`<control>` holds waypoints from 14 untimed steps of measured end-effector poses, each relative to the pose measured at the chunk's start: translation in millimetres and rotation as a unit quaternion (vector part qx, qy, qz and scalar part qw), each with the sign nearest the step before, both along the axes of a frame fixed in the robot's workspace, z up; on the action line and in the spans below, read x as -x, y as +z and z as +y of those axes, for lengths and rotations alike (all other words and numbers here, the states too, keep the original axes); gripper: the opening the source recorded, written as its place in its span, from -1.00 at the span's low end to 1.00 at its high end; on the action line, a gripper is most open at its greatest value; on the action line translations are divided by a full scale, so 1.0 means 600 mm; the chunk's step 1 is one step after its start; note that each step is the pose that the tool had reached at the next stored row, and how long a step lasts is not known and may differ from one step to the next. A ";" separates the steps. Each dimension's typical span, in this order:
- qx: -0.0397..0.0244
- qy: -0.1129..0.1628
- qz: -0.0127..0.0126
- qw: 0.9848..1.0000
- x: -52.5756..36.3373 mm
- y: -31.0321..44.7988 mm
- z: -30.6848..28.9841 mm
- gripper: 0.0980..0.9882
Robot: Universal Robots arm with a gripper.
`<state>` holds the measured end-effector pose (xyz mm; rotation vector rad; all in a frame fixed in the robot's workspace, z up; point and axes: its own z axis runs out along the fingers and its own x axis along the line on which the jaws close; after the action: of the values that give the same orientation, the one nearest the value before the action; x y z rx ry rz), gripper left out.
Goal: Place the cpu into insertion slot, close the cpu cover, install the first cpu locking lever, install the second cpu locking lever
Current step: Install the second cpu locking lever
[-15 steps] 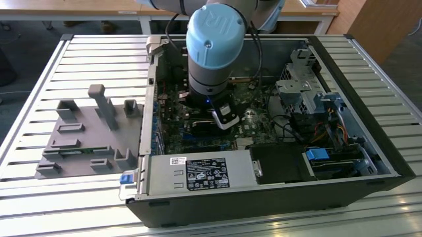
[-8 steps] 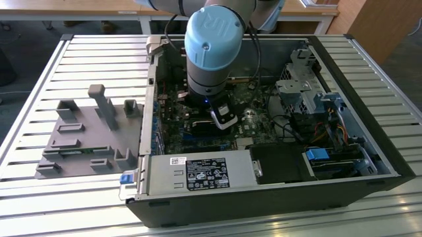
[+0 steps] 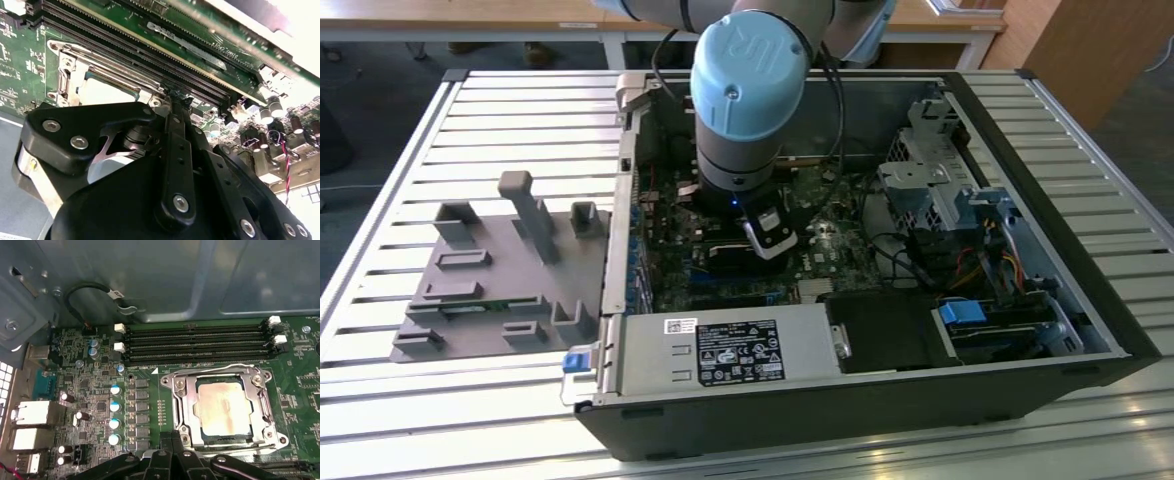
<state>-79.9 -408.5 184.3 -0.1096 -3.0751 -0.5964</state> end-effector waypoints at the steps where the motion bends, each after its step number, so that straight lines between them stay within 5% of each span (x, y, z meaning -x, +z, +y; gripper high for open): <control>1: 0.000 0.000 0.000 1.000 0.000 0.000 0.0001 -0.95; 14: 0.004 0.000 0.000 1.000 0.000 0.000 -0.0038 -0.95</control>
<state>-80.1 -410.8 184.2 -0.1098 -3.0781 -0.5834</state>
